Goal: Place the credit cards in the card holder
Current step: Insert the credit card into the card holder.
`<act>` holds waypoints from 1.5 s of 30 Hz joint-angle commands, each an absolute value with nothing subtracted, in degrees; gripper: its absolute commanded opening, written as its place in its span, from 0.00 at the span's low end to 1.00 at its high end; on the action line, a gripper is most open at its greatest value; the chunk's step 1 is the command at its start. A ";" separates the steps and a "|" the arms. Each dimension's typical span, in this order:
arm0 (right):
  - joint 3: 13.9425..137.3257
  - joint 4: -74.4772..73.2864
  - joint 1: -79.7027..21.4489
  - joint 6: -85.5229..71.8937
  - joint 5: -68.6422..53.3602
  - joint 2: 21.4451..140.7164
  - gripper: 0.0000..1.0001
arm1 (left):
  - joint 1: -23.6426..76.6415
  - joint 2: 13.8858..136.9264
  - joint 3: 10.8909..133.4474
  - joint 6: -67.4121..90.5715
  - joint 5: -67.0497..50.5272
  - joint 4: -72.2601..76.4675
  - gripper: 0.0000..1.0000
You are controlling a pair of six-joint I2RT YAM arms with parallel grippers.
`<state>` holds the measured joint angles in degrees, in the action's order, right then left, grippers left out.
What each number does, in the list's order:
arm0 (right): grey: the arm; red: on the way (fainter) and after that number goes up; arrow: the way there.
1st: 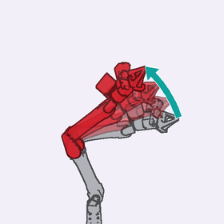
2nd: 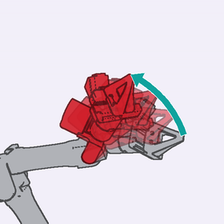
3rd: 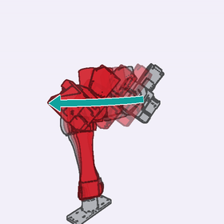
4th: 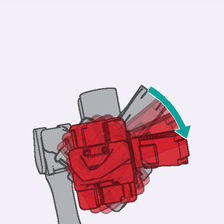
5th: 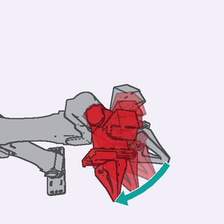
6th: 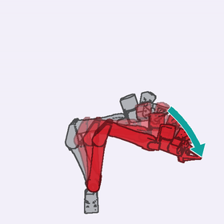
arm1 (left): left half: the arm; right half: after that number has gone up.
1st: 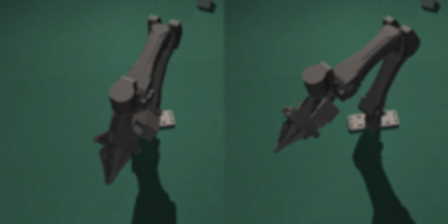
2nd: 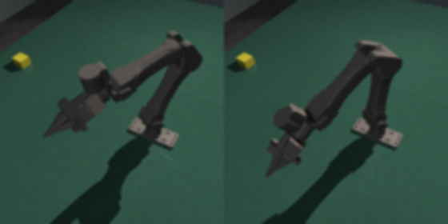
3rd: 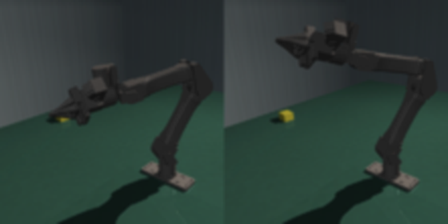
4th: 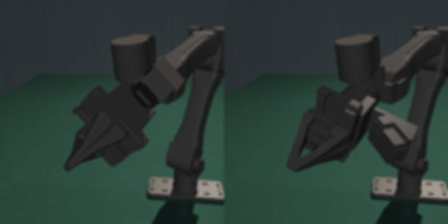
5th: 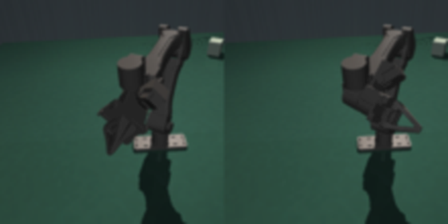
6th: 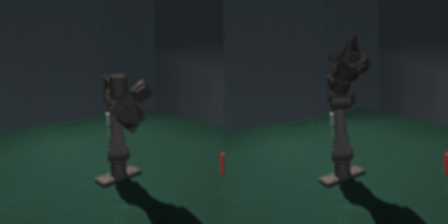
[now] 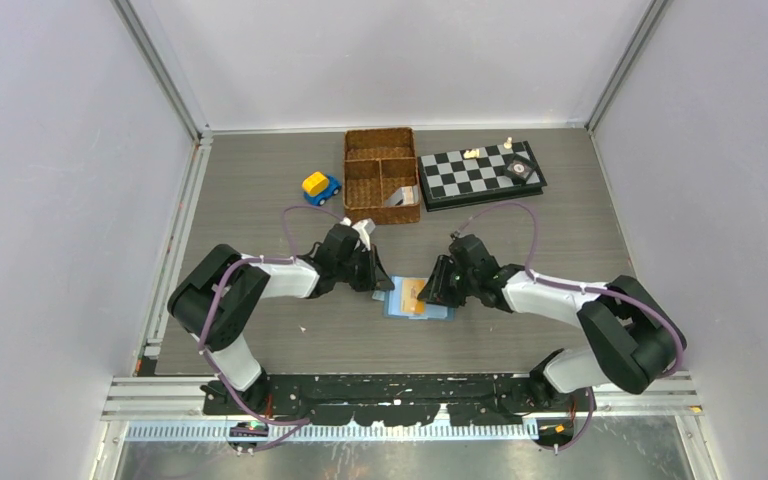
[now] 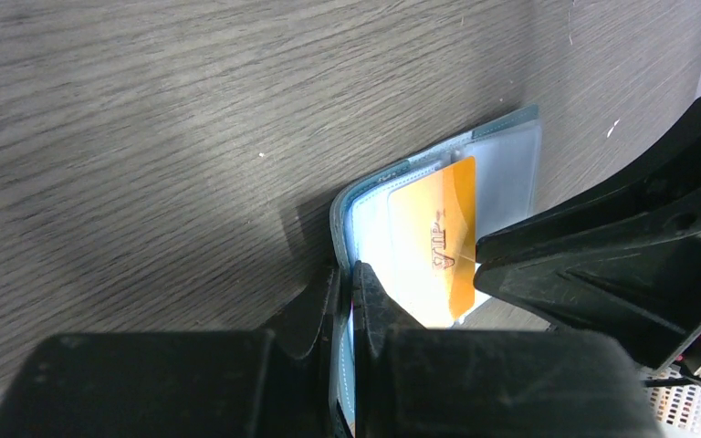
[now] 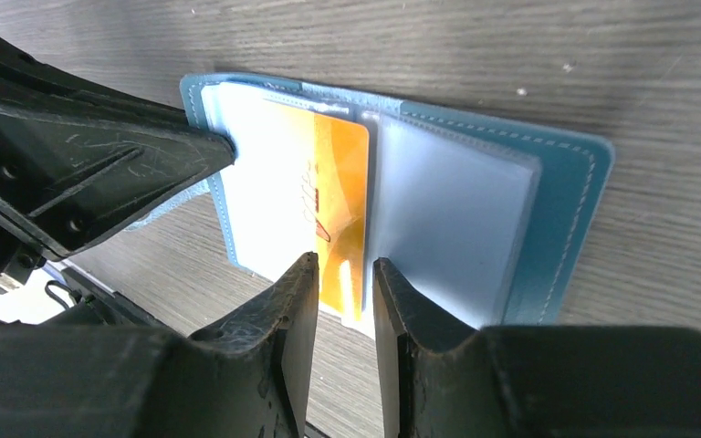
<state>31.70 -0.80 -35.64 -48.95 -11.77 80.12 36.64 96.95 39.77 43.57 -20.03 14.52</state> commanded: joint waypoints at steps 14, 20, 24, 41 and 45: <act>41.65 -4.23 -42.83 -50.08 -3.10 87.39 0.28 | 36.87 94.26 36.88 45.10 -19.36 13.30 0.15; 43.11 -4.22 -43.66 -49.46 -2.64 88.14 0.28 | 36.83 92.42 36.27 45.86 -19.75 13.53 0.21; 43.79 -7.30 -43.75 -47.87 -1.08 85.89 0.33 | 36.82 90.16 36.72 43.97 -17.82 10.00 0.28; 64.15 -31.34 -36.73 -31.91 10.41 82.27 0.72 | 35.01 79.79 41.47 35.50 -12.70 -5.33 0.74; 71.86 -32.38 -33.47 -29.52 8.44 89.31 0.74 | 31.97 76.20 44.52 32.45 -12.80 -11.66 0.79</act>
